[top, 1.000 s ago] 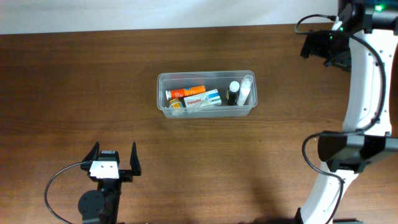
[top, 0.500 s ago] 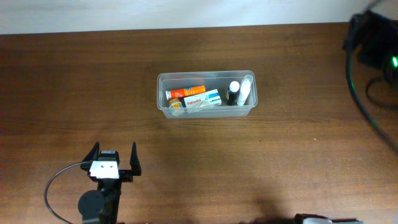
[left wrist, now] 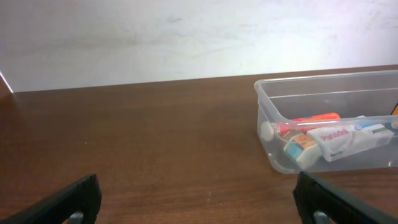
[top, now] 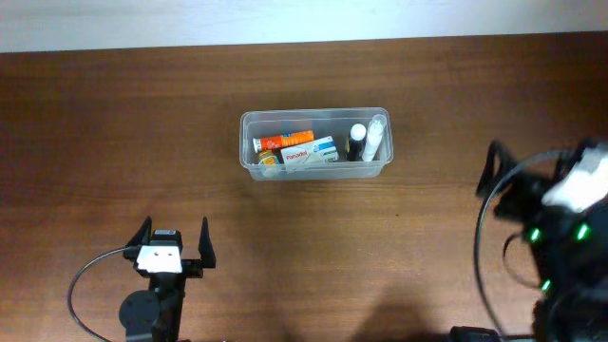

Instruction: Pack container

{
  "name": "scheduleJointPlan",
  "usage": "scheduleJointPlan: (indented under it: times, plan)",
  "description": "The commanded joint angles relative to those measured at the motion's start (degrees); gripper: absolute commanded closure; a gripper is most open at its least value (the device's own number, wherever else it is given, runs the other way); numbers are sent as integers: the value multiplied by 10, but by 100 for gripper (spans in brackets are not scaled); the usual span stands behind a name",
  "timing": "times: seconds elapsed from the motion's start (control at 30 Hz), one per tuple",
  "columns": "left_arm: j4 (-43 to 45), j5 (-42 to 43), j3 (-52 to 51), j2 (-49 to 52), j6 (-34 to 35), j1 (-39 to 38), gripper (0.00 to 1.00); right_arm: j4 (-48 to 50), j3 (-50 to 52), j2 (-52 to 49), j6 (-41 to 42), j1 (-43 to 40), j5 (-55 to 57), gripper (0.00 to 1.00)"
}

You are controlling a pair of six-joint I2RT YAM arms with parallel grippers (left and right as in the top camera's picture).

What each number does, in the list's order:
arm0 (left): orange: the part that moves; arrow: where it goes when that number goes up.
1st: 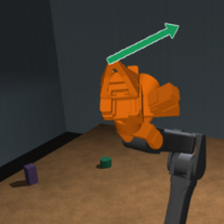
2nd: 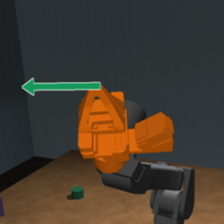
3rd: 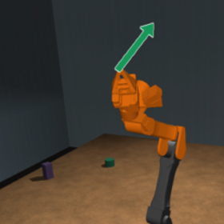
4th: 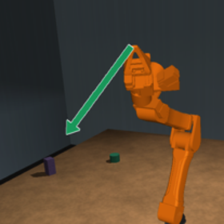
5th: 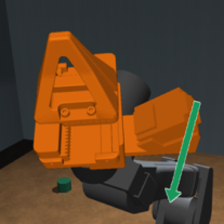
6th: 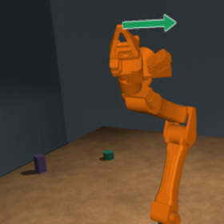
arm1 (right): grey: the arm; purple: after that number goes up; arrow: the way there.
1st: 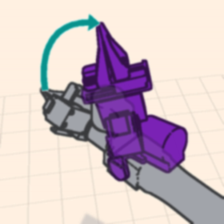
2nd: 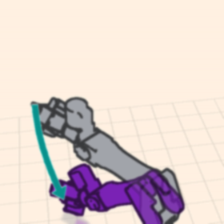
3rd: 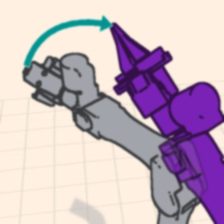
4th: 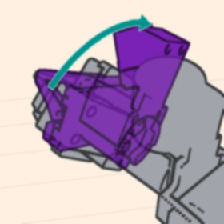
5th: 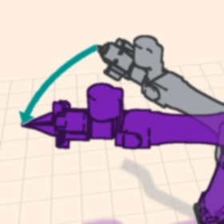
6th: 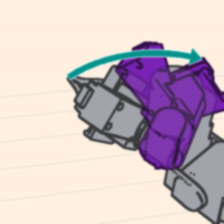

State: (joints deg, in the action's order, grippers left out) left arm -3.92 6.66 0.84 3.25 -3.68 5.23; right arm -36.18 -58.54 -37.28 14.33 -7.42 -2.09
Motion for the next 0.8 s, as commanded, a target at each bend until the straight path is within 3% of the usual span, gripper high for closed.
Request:
scheduleJointPlan:
  times: [0.0,0.3,0.57,0.77]
  plan:
    - [0,2,-3,-3,-9,2,0,56,113,80,-6,3,-33,2]
    - [0,2,-3,-3,-9,2,0,250,389,263,-3,3,-90,2]
    - [0,2,-3,-3,-9,2,0,277,472,343,-4,6,-97,2]
    - [0,2,-3,-3,-9,2,0,279,494,371,-4,56,-45,2]
